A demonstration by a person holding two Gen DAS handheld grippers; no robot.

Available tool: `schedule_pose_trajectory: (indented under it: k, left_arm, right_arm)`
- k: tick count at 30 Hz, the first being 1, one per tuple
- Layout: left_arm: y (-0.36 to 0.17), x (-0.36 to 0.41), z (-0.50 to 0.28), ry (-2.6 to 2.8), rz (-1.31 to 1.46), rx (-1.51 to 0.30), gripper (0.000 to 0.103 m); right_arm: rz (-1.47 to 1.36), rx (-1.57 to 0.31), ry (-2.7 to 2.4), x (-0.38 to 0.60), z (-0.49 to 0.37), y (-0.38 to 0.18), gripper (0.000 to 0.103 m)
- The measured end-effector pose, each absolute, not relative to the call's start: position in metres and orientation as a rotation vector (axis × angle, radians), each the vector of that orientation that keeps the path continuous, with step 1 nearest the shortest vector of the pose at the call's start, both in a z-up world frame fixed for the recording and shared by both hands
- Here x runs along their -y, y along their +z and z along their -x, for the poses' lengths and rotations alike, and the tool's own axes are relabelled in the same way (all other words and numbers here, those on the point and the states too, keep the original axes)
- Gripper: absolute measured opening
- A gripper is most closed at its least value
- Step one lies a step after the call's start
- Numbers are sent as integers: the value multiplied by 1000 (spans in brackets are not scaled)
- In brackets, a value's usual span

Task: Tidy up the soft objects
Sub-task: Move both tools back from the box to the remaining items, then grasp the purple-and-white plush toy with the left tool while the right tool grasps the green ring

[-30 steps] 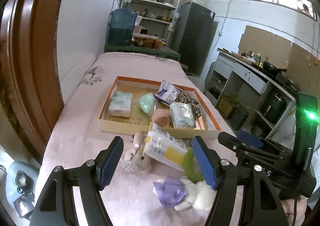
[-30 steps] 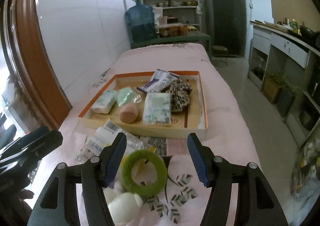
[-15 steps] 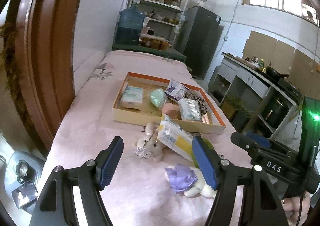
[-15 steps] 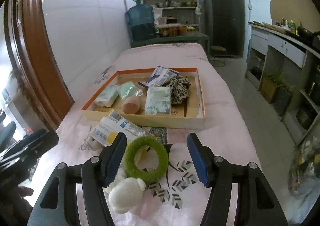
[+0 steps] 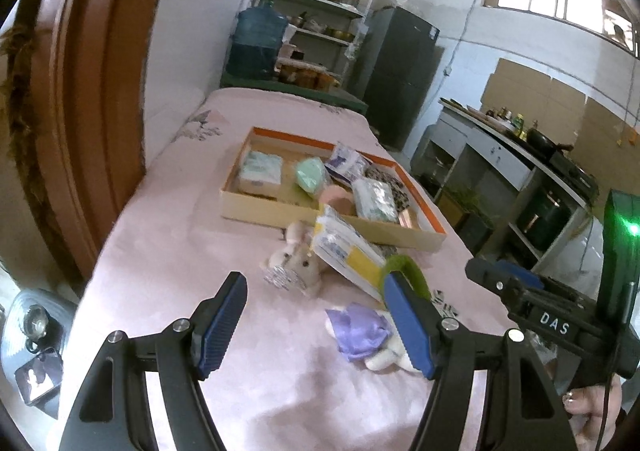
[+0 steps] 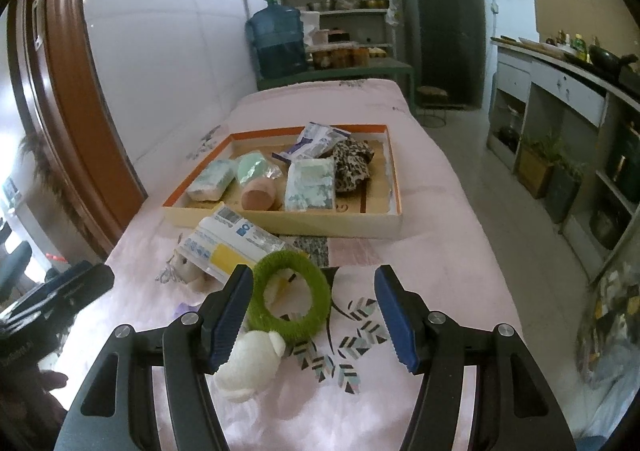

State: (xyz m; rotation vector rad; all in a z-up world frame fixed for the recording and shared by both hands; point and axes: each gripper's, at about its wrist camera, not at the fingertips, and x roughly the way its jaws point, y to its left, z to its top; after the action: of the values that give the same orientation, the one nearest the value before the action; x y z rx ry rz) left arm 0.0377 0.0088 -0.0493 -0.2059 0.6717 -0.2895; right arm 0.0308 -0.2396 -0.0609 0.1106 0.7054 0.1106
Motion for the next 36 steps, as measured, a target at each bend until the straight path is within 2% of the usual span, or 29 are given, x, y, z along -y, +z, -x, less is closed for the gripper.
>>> schedule_pose_trajectory:
  k: [17, 31, 32, 34, 36]
  left_arm:
    - [-104, 27, -52, -337, 219, -819, 71]
    - [-123, 49, -70, -461, 314, -883, 72]
    - [-123, 53, -70, -463, 297, -880, 70]
    - [-122, 63, -70, -468, 269, -876, 60]
    - [-123, 68, -72, -497, 285, -883, 46]
  right_arm:
    - [-138, -739, 110, 251, -32, -78, 65]
    - [-189, -768, 113, 267, -41, -95, 65]
    - [-191, -769, 114, 268, -41, -96, 65]
    - [-195, -771, 116, 269, -42, -97, 65]
    - [-201, -773, 116, 271, -42, -98, 65]
